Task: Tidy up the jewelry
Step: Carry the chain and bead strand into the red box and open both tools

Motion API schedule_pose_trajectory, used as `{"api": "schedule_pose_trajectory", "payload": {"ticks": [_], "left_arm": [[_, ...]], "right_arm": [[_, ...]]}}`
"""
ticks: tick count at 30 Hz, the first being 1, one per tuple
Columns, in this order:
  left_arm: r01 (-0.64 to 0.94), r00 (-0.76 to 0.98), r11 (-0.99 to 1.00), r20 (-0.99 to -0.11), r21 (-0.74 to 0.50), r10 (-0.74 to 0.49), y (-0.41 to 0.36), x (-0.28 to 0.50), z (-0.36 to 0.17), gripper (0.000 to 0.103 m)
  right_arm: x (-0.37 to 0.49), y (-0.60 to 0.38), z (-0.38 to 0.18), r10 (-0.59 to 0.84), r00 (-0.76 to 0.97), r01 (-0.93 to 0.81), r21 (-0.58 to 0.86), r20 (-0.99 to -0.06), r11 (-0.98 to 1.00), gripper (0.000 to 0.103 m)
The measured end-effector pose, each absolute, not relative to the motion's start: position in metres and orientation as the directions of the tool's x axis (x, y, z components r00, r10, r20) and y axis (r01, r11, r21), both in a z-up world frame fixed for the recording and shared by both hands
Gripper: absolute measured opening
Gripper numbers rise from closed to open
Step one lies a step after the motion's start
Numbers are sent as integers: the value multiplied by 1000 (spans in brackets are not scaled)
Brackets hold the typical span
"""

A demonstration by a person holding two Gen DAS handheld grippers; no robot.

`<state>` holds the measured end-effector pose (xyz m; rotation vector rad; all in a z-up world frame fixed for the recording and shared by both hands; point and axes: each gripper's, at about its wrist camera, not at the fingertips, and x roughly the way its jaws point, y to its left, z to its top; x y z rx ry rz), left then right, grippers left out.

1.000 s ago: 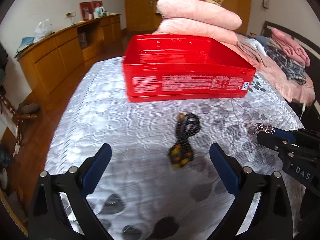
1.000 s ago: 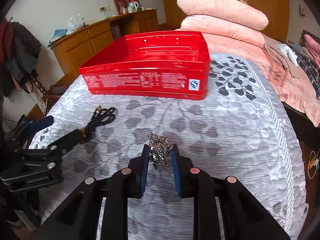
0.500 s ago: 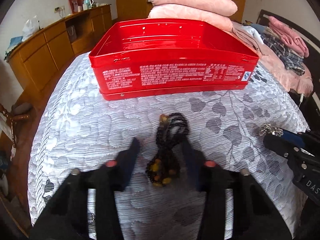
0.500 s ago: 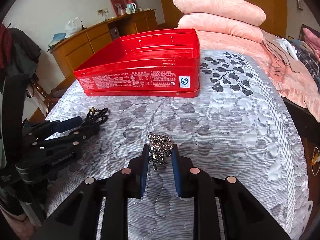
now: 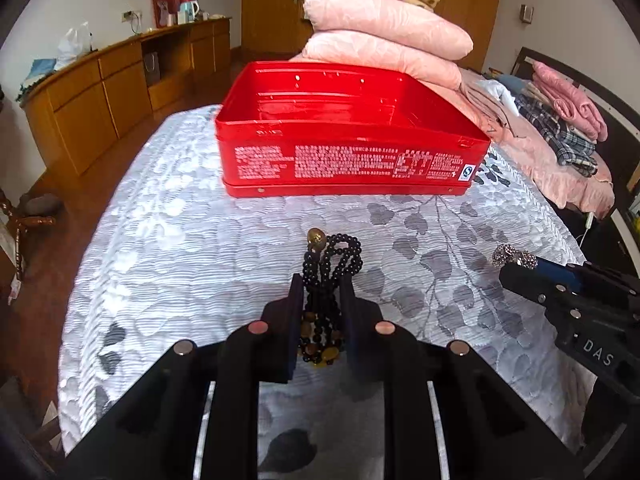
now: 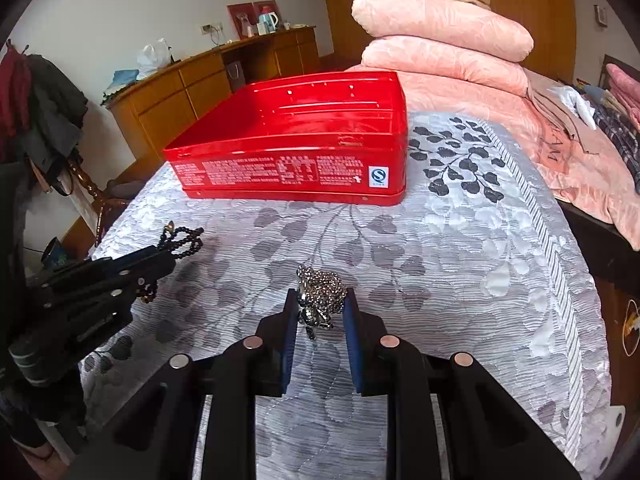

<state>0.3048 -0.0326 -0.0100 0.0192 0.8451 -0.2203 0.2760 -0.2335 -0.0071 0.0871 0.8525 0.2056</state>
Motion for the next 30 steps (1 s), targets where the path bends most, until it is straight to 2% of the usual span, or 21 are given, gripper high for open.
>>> {"api": "schedule_pose_trajectory", "payload": {"ticks": [17, 30], "left_arm": [[210, 649, 974, -734, -79, -200, -33, 279, -4, 17], [218, 721, 974, -662, -65, -205, -36, 304, 45, 17]], "right_arm": [[258, -220, 3, 208, 646, -171, 126, -735, 977, 22], [293, -219, 46, 169, 713, -190, 44, -680, 981, 22]]}}
